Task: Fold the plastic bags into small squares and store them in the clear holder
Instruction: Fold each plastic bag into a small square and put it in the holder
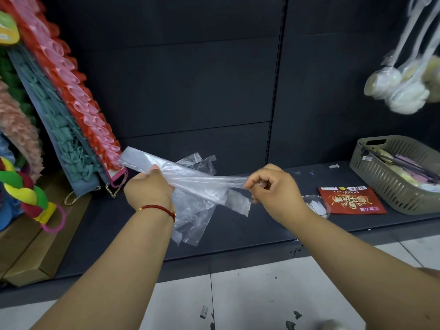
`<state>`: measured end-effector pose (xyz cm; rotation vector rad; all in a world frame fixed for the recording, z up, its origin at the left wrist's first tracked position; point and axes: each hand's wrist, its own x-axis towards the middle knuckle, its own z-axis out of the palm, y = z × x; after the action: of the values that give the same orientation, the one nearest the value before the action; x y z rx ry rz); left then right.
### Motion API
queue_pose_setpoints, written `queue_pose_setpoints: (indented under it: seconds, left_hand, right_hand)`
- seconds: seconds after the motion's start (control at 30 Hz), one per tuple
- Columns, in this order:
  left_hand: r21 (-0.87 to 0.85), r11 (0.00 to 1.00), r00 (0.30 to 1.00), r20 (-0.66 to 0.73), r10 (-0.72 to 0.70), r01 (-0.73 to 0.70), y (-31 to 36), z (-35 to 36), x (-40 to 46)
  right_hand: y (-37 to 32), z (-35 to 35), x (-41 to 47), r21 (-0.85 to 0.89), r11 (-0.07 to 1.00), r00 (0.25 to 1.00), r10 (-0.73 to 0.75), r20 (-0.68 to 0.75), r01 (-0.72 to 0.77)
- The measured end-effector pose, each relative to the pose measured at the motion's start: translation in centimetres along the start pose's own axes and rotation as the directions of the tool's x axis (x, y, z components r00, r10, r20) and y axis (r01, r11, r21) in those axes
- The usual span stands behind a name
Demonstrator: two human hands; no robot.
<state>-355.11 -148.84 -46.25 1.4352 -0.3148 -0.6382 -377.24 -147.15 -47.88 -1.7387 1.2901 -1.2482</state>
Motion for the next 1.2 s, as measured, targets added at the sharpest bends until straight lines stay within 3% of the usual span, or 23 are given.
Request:
queue_pose_setpoints:
  seconds: [0.17,0.27,0.37,0.5,0.6,0.67,0.8,0.87,0.93,1.03,1.13,1.2]
  left_hand:
    - [0.026,0.999,0.998,0.049,0.027,-0.028,0.1,0.1,0.1]
    - [0.078,0.992,0.993,0.080,0.090,-0.096,0.3,-0.1,0.0]
    - [0.100,0.979,0.984,0.052,0.172,-0.177,0.2,-0.2,-0.4]
    - [0.100,0.973,0.978,0.025,0.206,-0.208,0.0,-0.1,-0.1]
    - [0.131,0.971,0.980,0.029,0.197,-0.199,-0.2,-0.3,0.2]
    - [0.122,0.977,0.985,0.023,0.174,-0.175,-0.3,-0.3,0.4]
    - [0.021,0.992,0.989,0.082,0.124,-0.126,-0.1,-0.2,0.9]
    - [-0.065,0.990,0.965,0.225,0.134,-0.122,0.3,-0.1,0.3]
    - [-0.109,0.982,0.901,0.394,0.182,-0.151,0.9,-0.1,-0.7]
    - [-0.114,0.979,0.791,0.577,0.204,-0.169,1.7,-0.1,-2.4]
    - [-0.083,0.980,0.695,0.694,0.189,-0.183,2.1,-0.1,-3.9]
    - [-0.063,0.974,0.665,0.721,0.196,-0.219,2.1,0.0,-4.4]
  right_hand:
    - [-0.1,-0.7,0.3,0.028,0.993,0.979,0.109,0.174,-0.116]
    - [0.0,-0.9,0.5,-0.242,0.968,0.956,0.133,0.261,-0.068]
    - [0.2,-0.9,0.3,-0.555,0.820,0.923,0.098,0.371,0.136]
    - [1.0,-0.9,0.4,-0.774,0.534,0.848,0.183,0.497,0.339]
    - [1.4,-1.3,0.6,-0.776,0.470,0.859,0.070,0.507,0.420]
    - [2.0,-1.6,0.8,-0.725,0.472,0.853,-0.131,0.505,0.502]
    - [2.4,-1.3,0.4,-0.657,0.349,0.739,-0.416,0.531,0.668]
    - [1.7,-0.9,-0.2,-0.611,0.438,0.746,-0.483,0.459,0.660]
    - [0.5,-0.8,-0.4,-0.555,0.641,0.845,-0.457,0.279,0.530]
    - [-0.7,-0.7,0.0,-0.295,0.944,0.985,-0.112,0.134,0.147]
    - [-1.0,-0.3,0.4,0.029,0.988,0.940,0.138,0.312,-0.154]
    - [-0.7,0.2,0.3,0.054,0.971,0.881,0.187,0.434,-0.233]
